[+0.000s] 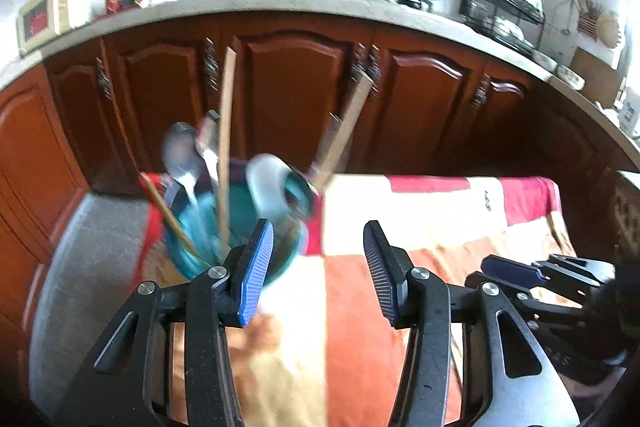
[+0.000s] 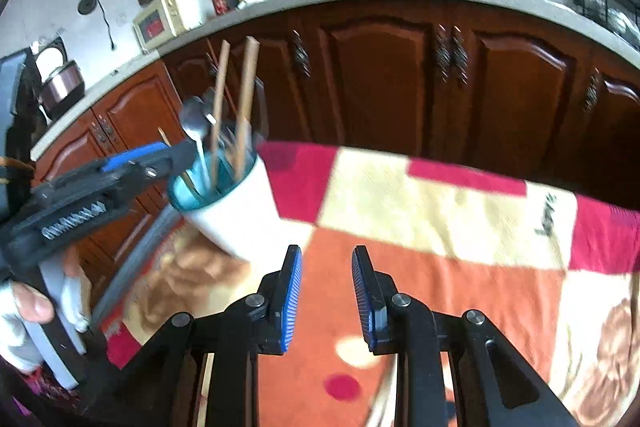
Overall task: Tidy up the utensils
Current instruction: 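Move both grippers to the last chopsticks on the cloth, then grasp a pale chopstick with the right gripper while the left gripper grasps another chopstick, then lift both held chopsticks and carry them over the cup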
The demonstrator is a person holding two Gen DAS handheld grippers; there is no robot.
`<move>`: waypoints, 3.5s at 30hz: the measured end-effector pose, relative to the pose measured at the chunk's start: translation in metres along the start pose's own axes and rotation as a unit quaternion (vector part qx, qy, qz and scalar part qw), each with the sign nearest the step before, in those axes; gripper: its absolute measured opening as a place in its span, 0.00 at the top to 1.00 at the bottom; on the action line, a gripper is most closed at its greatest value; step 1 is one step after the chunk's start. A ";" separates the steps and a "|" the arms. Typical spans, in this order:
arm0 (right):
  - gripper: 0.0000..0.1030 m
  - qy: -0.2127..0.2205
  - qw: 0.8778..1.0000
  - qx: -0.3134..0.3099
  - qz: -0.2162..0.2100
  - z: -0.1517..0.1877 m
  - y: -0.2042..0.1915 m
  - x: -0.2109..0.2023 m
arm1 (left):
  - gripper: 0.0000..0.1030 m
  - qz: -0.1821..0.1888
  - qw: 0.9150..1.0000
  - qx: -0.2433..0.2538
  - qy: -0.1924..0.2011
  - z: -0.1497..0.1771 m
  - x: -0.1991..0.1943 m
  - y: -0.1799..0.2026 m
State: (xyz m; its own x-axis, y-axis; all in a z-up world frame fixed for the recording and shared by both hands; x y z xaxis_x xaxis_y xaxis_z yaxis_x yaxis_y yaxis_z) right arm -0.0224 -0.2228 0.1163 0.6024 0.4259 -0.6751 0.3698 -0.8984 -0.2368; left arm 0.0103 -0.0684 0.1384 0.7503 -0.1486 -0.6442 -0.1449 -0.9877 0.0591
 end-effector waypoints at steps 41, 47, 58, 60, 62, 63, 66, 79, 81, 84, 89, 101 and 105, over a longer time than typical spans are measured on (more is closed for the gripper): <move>0.92 -0.099 0.979 0.180 0.010 0.105 0.145 0.027 | 0.55 0.094 0.971 0.061 -0.209 0.105 0.112 0.146; 0.92 -0.103 0.978 0.181 0.005 0.104 0.148 0.028 | 0.90 0.089 0.968 0.078 -0.219 0.114 0.129 0.159; 0.91 -0.126 0.979 0.157 0.015 0.088 0.142 0.053 | 0.94 0.131 0.970 0.065 -0.196 0.104 0.105 0.126; 0.96 -0.129 0.981 0.142 0.015 0.087 0.136 0.052 | 0.94 0.138 0.971 0.060 -0.185 0.100 0.094 0.117; 0.96 -0.120 0.984 0.130 0.009 0.084 0.127 0.044 | 0.94 0.143 0.973 0.053 -0.175 0.094 0.084 0.107; 0.96 -0.112 0.985 0.128 0.001 0.082 0.122 0.038 | 0.94 0.145 0.974 0.047 -0.169 0.091 0.078 0.102; 0.96 -0.081 0.990 0.117 -0.021 0.073 0.105 0.019 | 0.94 0.148 0.977 0.033 -0.151 0.080 0.065 0.090; 0.97 -0.009 0.994 0.086 -0.070 0.029 0.051 -0.021 | 0.94 0.132 0.988 0.010 -0.080 0.026 0.007 0.030; 0.97 0.010 0.994 0.077 -0.081 0.014 0.038 -0.029 | 0.94 0.123 0.990 0.005 -0.066 0.012 0.000 0.015; 0.97 0.032 0.992 0.072 -0.103 -0.007 0.021 -0.037 | 0.94 0.108 0.993 -0.006 -0.045 -0.013 -0.007 -0.008; 0.97 0.067 0.988 0.045 -0.129 -0.051 -0.012 -0.051 | 0.94 0.085 0.996 -0.020 -0.006 -0.054 -0.018 -0.041; 0.98 0.099 0.984 -0.035 -0.145 -0.130 -0.072 -0.070 | 0.94 0.039 0.996 -0.033 0.077 -0.129 -0.001 -0.083; 0.99 0.101 0.983 -0.045 -0.149 -0.140 -0.085 -0.065 | 0.95 0.027 0.995 -0.035 0.090 -0.136 0.015 -0.088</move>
State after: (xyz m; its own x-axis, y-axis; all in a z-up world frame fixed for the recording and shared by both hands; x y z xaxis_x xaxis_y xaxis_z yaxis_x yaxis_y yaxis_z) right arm 0.0057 -0.1588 0.2777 0.5820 0.6897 -0.4309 0.6074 -0.7210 -0.3336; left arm 0.1221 0.0093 0.2277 0.8465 -0.2015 -0.4929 -0.1473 -0.9781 0.1469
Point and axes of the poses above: each gripper's, at about its wrist camera, not at the fingertips, and x roughly the way its jaws point, y to its right, z to its underside, the point moved 5 cm from there along x, roughly the way its jaws point, and after that the axes turned 6 degrees about -z, right-handed, at the moved point
